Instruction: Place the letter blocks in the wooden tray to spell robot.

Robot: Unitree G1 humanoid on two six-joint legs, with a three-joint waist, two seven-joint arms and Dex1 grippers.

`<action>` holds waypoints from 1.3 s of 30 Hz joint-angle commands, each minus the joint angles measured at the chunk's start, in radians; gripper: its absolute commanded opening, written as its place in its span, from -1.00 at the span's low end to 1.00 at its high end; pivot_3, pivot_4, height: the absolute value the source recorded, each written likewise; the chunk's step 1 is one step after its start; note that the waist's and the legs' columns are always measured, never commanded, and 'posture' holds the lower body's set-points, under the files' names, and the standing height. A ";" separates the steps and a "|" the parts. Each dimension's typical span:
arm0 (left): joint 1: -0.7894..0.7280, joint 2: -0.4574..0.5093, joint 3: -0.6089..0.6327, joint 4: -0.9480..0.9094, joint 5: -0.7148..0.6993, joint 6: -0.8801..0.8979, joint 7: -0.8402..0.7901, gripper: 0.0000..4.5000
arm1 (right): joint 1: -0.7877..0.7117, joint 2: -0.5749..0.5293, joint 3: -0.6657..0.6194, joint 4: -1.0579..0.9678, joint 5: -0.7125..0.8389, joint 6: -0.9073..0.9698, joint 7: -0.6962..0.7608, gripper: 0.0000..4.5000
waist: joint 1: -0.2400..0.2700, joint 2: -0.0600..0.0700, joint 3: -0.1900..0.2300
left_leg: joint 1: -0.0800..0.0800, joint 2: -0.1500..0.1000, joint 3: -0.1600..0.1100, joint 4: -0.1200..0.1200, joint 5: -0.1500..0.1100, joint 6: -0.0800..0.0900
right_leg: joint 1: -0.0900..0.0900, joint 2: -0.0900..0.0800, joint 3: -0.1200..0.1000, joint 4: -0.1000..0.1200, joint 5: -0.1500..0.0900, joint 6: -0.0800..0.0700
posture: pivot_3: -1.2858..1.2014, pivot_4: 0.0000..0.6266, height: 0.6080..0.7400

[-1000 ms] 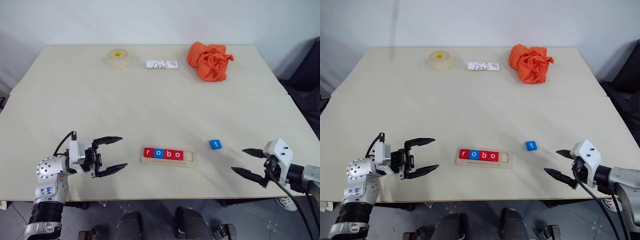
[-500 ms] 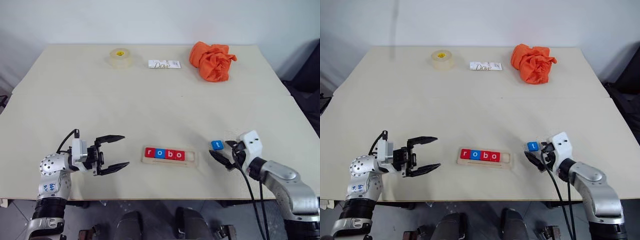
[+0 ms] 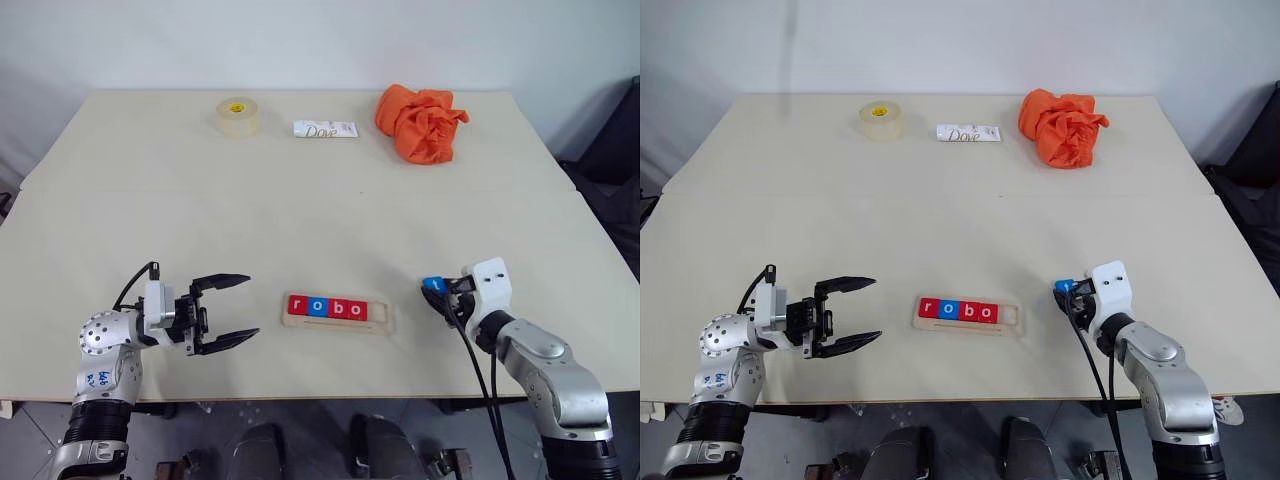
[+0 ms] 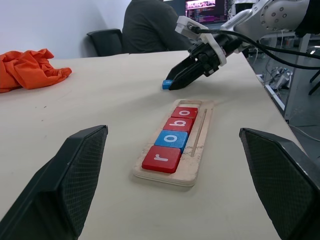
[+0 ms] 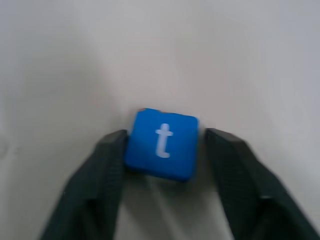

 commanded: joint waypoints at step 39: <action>-0.055 0.000 -0.009 0.042 -0.005 -0.001 -0.061 1.00 | 0.096 -0.328 0.029 -0.173 0.012 -0.114 0.271 0.69 | 0.000 0.000 0.000 | -0.001 0.000 0.000 -0.003 0.000 0.001 | -0.001 0.001 0.000 -0.002 -0.001 -0.001 | 0.03 -0.52 1.00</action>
